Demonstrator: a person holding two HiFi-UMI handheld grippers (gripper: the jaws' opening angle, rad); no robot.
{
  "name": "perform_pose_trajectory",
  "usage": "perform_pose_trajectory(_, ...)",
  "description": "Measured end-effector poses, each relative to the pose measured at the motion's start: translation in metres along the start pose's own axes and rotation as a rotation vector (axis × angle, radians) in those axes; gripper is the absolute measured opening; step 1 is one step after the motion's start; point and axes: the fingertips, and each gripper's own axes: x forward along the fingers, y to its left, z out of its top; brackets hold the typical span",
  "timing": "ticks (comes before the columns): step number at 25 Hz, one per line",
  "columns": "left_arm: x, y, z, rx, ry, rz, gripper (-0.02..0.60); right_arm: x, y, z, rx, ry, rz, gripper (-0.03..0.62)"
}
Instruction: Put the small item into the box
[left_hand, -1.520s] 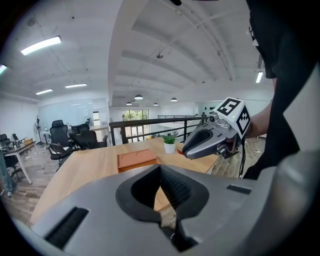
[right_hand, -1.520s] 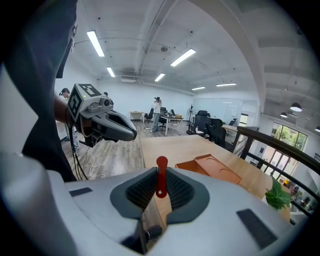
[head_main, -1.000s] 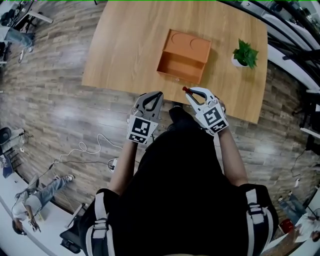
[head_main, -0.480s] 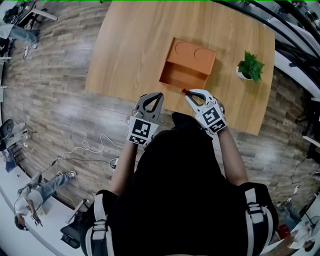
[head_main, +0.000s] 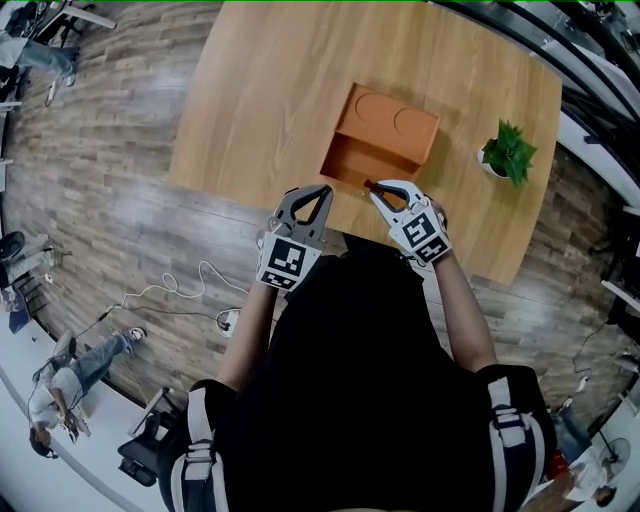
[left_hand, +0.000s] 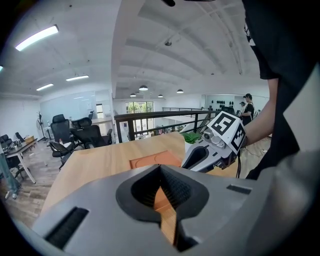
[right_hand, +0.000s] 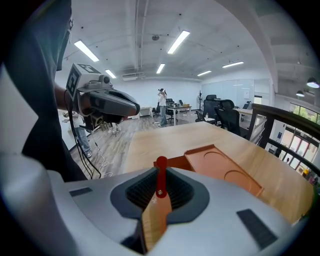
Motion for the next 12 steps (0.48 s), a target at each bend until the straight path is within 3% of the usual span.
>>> perform_pose_trajectory(12, 0.004, 0.03, -0.009, -0.051, 0.002, -0.003, 0.021, 0.04, -0.02, -0.016, 0.009, 0.104, 0.011, 0.066)
